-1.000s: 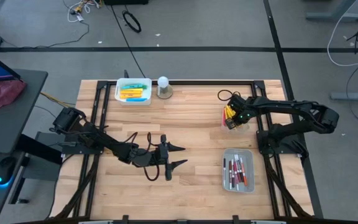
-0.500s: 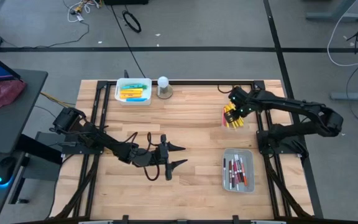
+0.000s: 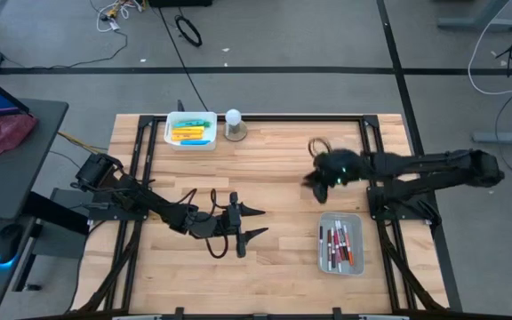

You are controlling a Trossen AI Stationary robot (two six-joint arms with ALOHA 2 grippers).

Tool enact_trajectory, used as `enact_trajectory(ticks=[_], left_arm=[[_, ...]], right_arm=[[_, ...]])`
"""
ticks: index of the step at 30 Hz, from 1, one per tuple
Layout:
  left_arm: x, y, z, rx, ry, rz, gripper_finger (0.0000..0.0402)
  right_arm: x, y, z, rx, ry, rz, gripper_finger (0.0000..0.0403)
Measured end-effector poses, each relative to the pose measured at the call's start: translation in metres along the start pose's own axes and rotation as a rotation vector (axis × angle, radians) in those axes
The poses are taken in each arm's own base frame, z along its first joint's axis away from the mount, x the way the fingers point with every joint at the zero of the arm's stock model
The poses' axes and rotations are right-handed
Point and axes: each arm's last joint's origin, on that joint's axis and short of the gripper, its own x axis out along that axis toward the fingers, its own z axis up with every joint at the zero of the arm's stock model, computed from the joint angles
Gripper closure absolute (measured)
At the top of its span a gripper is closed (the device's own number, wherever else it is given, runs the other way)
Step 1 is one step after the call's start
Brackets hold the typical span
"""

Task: Pick & Place Markers
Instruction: Return to Home Position

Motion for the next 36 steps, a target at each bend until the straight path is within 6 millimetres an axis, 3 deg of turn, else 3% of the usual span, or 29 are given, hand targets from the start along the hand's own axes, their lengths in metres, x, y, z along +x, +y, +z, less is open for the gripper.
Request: enact_trajectory(ticks=[3,6,11,18,30,36], left_arm=[[0.000,0.000,0.000,0.000,0.000,0.000,0.0170],[0.000,0.000,0.000,-0.005,0.000,0.000,0.0170],[0.000,0.000,0.000,-0.006,0.001,0.000,0.0170],[0.001,0.001,0.000,-0.007,0.001,0.004,0.0170],[0.003,0.005,0.000,-0.032,0.000,0.016,0.0170],[0.003,0.006,0.000,-0.031,0.003,0.020,0.0170]], right_arm=[[-0.008,0.024,-0.009,-0.115,-0.090,0.158,0.0275],[-0.025,0.035,-0.017,-0.194,-0.157,0.258,0.0278],[-0.054,0.029,-0.032,-0.216,-0.255,0.348,0.0280],[-0.075,0.010,-0.058,-0.220,-0.358,0.449,0.0280],[-0.075,-0.012,-0.087,-0.252,-0.588,0.421,0.0280],[-0.064,-0.022,-0.098,-0.220,-0.561,0.371,0.0295]])
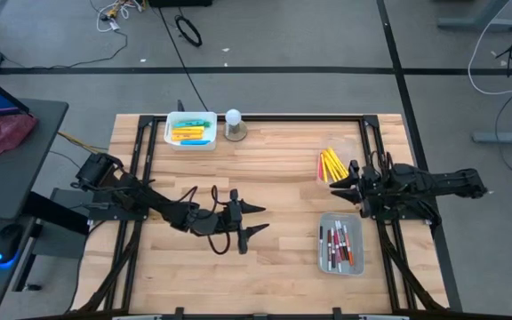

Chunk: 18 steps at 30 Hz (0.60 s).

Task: Pick & Place Markers
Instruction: Return to Home Position

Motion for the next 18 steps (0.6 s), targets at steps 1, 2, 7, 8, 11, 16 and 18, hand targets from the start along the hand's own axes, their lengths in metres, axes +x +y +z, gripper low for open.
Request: enact_trajectory(ticks=[1,2,7,8,11,16,18], left_arm=[[0.000,0.000,0.000,0.001,0.001,0.000,0.0170],[0.000,0.000,0.000,0.000,0.001,0.000,0.0170],[0.000,0.001,0.000,-0.001,-0.002,0.019,0.0170],[0.000,0.001,0.000,-0.008,-0.002,0.023,0.0170],[-0.003,0.002,0.005,-0.012,0.007,0.018,0.0170],[-0.016,0.006,0.023,0.010,0.035,0.003,0.0170],[-0.025,0.011,0.029,0.018,0.022,0.000,0.0170]], right_arm=[[0.000,-0.001,-0.002,-0.006,0.004,-0.008,0.0302],[-0.001,-0.002,-0.004,-0.011,0.005,-0.014,0.0309],[0.001,-0.007,-0.015,-0.013,0.016,-0.013,0.0346],[0.001,-0.007,-0.017,-0.014,0.025,-0.013,0.0352],[0.002,-0.008,-0.019,-0.027,0.024,-0.010,0.0370],[0.002,-0.008,-0.018,-0.061,0.019,-0.018,0.0391],[0.002,-0.008,-0.018,-0.069,0.017,-0.019,0.0396]])
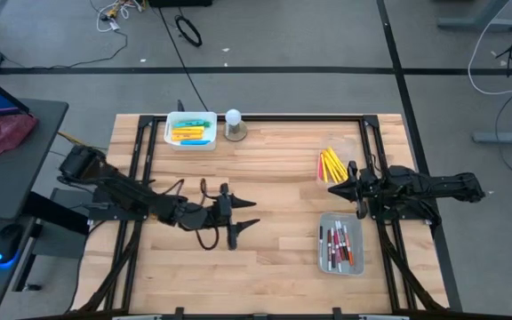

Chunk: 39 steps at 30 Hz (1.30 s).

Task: Pick & Place Markers
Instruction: Return to Home Position

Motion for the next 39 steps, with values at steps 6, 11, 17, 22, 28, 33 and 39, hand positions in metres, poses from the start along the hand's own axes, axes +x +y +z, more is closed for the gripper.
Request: enact_trajectory(ticks=[6,11,17,22,28,33,39], left_arm=[[-0.033,0.027,-0.001,0.002,-0.012,0.020,0.0170],[-0.062,0.050,-0.003,-0.049,-0.053,0.072,0.0170],[-0.099,0.076,-0.011,-0.085,-0.104,0.066,0.0170],[-0.125,0.094,-0.023,-0.112,-0.147,0.039,0.0187],[-0.147,0.114,-0.035,-0.096,-0.198,0.096,0.0281],[-0.155,0.129,-0.035,-0.070,-0.184,0.118,0.0388],[-0.161,0.145,-0.040,-0.012,-0.120,0.043,0.0397]], right_arm=[[0.005,0.000,-0.005,-0.036,-0.091,0.037,0.0398],[0.006,0.000,-0.005,-0.052,-0.088,0.035,0.0393],[0.007,0.000,-0.006,-0.074,-0.072,0.033,0.0392],[0.007,0.000,-0.006,-0.074,-0.067,0.032,0.0392],[0.007,0.000,-0.006,-0.074,-0.067,0.032,0.0392],[0.007,0.000,-0.006,-0.074,-0.067,0.032,0.0392],[0.007,0.000,-0.006,-0.074,-0.068,0.032,0.0392]])
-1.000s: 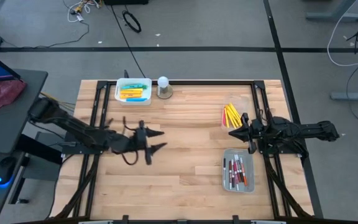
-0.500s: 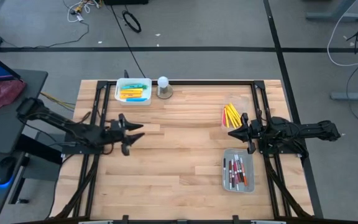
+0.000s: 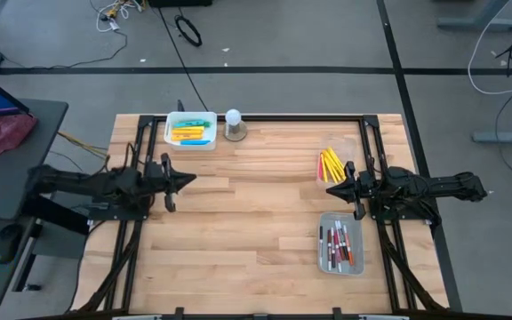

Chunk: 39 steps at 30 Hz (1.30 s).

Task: Pick & Place Markers
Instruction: Return to Home Position

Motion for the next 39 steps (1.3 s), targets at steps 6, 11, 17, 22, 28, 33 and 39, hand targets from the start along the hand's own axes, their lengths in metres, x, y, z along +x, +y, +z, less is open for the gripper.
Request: enact_trajectory(ticks=[6,11,17,22,28,33,39], left_arm=[[-0.010,0.012,-0.004,0.001,-0.021,0.001,0.0398],[-0.015,0.016,-0.013,-0.004,-0.075,-0.044,0.0399],[-0.013,0.019,-0.023,-0.001,-0.027,-0.075,0.0400],[-0.012,0.022,-0.025,-0.009,-0.008,-0.103,0.0400],[-0.012,0.021,-0.023,0.027,-0.030,-0.168,0.0400],[-0.013,0.016,-0.023,0.031,-0.026,-0.224,0.0400],[-0.015,0.008,-0.025,0.053,-0.011,-0.298,0.0399]], right_arm=[[0.000,0.000,0.000,0.000,-0.001,0.000,0.0392],[0.000,0.000,0.000,0.000,-0.001,0.000,0.0392],[0.000,0.000,0.000,0.000,-0.001,0.000,0.0392],[0.000,0.000,0.000,0.000,-0.001,0.000,0.0392],[0.000,0.000,0.000,0.000,-0.001,0.000,0.0392],[0.000,0.000,0.000,0.000,-0.002,0.000,0.0392],[0.000,0.000,0.000,0.000,-0.003,0.000,0.0392]])
